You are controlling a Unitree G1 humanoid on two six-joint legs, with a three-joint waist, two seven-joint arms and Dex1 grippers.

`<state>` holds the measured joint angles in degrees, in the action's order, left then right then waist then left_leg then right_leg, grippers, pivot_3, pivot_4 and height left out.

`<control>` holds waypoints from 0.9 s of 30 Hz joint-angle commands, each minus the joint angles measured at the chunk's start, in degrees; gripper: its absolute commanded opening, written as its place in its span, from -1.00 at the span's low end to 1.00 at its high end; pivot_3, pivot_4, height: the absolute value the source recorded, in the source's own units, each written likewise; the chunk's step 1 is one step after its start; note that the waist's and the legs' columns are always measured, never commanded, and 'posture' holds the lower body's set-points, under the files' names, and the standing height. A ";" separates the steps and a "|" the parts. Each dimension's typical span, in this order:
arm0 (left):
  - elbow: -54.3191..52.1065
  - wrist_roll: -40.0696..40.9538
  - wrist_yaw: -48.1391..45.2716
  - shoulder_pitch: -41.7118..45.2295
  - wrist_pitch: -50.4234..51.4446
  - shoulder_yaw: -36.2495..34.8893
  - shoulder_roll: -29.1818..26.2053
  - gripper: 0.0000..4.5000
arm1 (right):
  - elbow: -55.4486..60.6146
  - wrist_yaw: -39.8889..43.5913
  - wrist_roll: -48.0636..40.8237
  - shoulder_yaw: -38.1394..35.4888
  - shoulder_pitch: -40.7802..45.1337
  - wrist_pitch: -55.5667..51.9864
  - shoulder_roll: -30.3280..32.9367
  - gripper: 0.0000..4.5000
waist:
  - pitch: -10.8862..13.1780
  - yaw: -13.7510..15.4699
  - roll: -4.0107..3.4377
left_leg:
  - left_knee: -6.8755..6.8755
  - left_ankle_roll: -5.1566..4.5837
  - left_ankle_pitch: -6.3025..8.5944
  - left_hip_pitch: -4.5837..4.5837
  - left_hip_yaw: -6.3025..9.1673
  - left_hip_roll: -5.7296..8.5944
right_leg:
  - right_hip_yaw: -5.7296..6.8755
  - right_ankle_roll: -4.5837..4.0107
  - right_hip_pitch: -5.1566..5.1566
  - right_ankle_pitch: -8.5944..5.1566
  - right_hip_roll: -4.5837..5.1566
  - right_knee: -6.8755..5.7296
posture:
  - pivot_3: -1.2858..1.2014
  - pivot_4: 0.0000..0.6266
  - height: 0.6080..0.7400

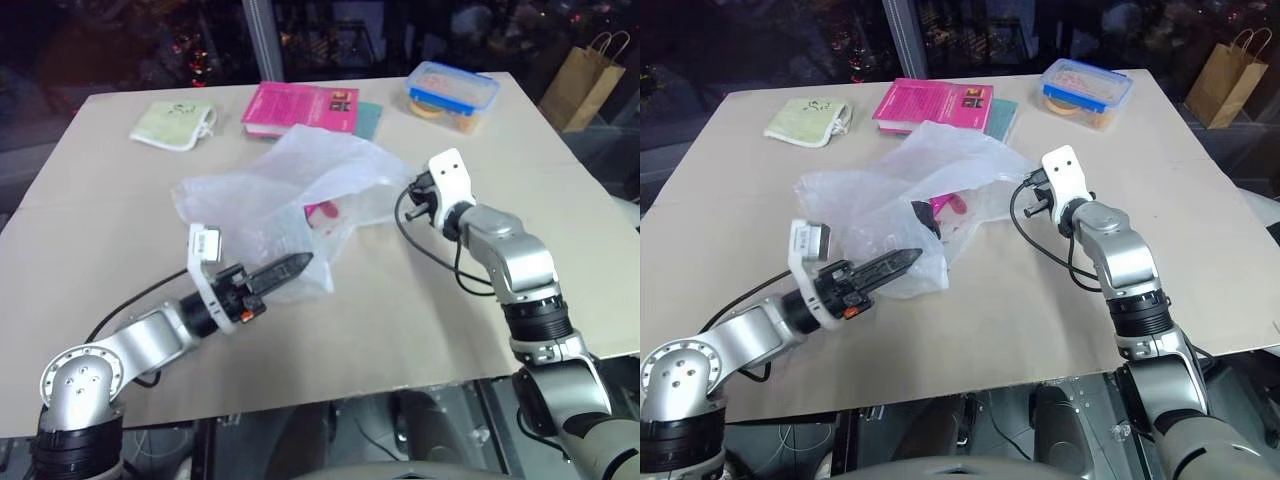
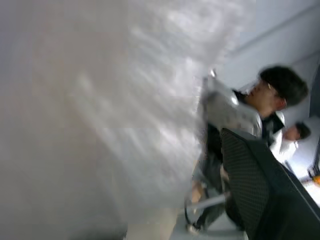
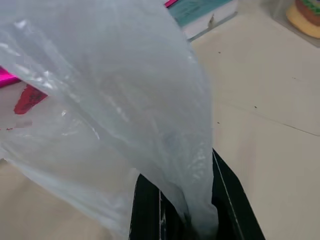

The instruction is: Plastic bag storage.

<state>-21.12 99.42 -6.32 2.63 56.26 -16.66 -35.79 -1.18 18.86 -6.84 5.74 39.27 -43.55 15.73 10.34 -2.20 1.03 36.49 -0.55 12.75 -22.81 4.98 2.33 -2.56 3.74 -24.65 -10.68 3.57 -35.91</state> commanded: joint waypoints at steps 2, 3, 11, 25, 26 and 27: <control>0.84 4.24 8.96 2.73 -5.75 2.34 4.26 0.09 | 2.36 -0.25 0.26 -1.15 1.09 0.23 0.55 -1.00 | 0.00 0.21 0.00 | -0.01 0.00 0.00 -0.01 0.01 0.00 | 0.01 0.00 -0.01 0.00 0.01 0.00 | 0.03 -0.52 1.00; 0.62 5.36 9.19 3.47 -6.58 2.51 5.21 -0.03 | 2.32 -0.26 0.26 -1.17 1.10 0.24 0.63 -1.00 | 0.00 0.28 0.00 | -0.01 0.00 0.00 -0.02 0.00 0.01 | 0.01 0.00 0.00 0.00 0.01 0.01 | 0.03 -0.52 1.00; 1.33 13.58 1.50 13.27 -7.69 -9.33 7.12 -0.97 | 2.45 1.00 -4.90 -6.23 4.85 -0.24 -0.22 -1.00 | 0.00 0.29 0.01 | 0.00 0.00 0.00 -0.03 -0.02 0.06 | 0.02 -0.01 0.00 0.00 -0.01 0.01 | 0.03 -0.52 1.00; 41.16 3.15 -2.51 56.75 -14.15 -16.68 -7.52 -0.97 | -11.96 1.60 -21.59 -23.51 40.85 0.90 1.07 -1.00 | 0.13 0.08 0.15 | -0.19 0.19 -0.11 -0.20 0.16 0.34 | 0.14 -0.01 -0.12 0.00 0.04 0.13 | 0.03 -0.52 1.00; 42.51 1.55 -3.96 57.83 -13.15 -16.19 -7.83 -0.97 | -12.46 1.84 -20.80 -22.89 41.62 1.53 2.63 -1.00 | 0.13 0.07 0.15 | -0.20 0.17 -0.10 -0.27 0.16 0.38 | 0.16 -0.01 -0.19 -0.01 0.07 0.12 | 0.03 -0.52 1.00; 42.96 0.64 -4.75 58.14 -11.83 -15.67 -7.35 -0.97 | -12.03 2.02 -19.97 -22.34 41.51 1.59 4.65 -1.00 | 0.12 0.09 0.16 | -0.22 0.18 -0.10 -0.38 0.18 0.39 | 0.17 0.01 -0.27 0.00 0.07 0.11 | 0.03 -0.52 1.00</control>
<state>21.58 101.21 -9.14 59.90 44.20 -31.22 -41.74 -14.33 20.97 -27.56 -14.38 79.88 -44.28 17.81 10.45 -2.11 1.19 36.28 -0.38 12.65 -23.36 5.19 2.73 -2.36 3.74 -25.04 -10.69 3.68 -35.82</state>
